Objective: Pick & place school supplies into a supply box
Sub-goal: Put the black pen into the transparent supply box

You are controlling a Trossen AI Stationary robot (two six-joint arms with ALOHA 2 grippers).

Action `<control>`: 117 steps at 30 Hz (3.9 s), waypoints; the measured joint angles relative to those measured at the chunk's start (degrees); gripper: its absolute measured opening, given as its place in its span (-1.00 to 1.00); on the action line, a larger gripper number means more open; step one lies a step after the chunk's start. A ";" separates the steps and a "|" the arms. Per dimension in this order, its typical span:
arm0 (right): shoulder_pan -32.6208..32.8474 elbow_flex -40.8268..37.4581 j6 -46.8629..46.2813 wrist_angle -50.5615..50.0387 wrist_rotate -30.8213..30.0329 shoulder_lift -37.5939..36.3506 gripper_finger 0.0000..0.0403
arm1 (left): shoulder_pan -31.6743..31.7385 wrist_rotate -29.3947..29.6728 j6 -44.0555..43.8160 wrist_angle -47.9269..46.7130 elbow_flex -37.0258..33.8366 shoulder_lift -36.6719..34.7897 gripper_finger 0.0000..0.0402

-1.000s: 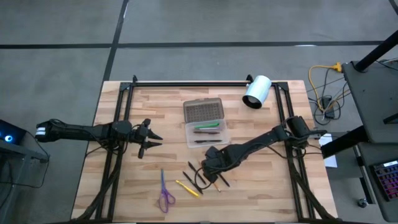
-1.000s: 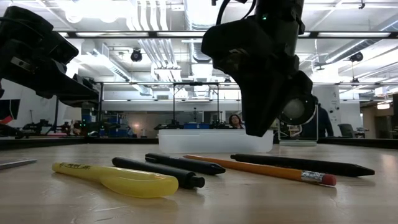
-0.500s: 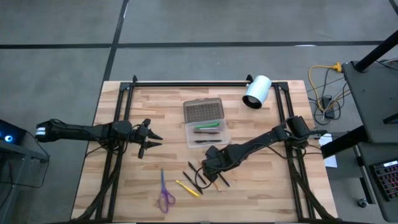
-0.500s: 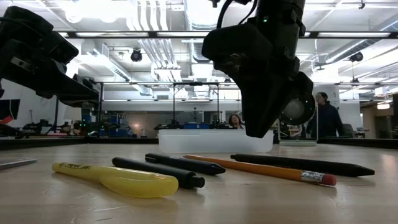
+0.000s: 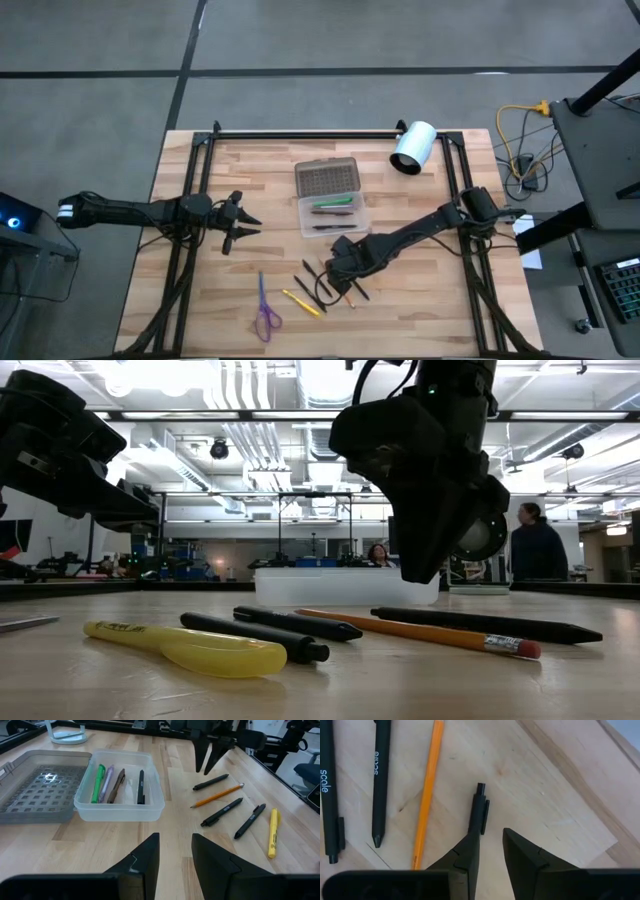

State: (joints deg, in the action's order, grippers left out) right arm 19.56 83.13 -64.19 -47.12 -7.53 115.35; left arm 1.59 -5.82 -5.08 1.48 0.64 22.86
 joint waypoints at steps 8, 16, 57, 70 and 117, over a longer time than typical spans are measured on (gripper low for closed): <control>0.57 -0.30 -0.34 -0.26 0.04 0.00 -0.65 | 0.02 0.00 0.00 -0.01 0.00 0.00 -0.51; 0.89 -0.30 -1.65 -0.21 1.59 0.00 -0.64 | 0.01 0.00 0.00 0.00 0.00 0.00 -0.51; 1.74 8.14 -0.03 -6.70 0.08 4.16 -0.64 | 0.02 0.00 0.00 -0.01 0.02 -0.01 -0.51; 1.76 7.48 -2.29 -9.46 0.23 5.20 -0.64 | 0.01 0.00 -0.02 -0.01 0.02 -0.01 -0.51; -0.64 5.24 1.57 -7.93 8.96 7.52 -0.90 | 0.00 0.00 0.00 -0.01 0.02 -0.01 -0.51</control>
State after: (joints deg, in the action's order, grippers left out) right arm 18.92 88.37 -62.62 -55.04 1.43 122.87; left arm 1.59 -5.82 -5.09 1.48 0.67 22.85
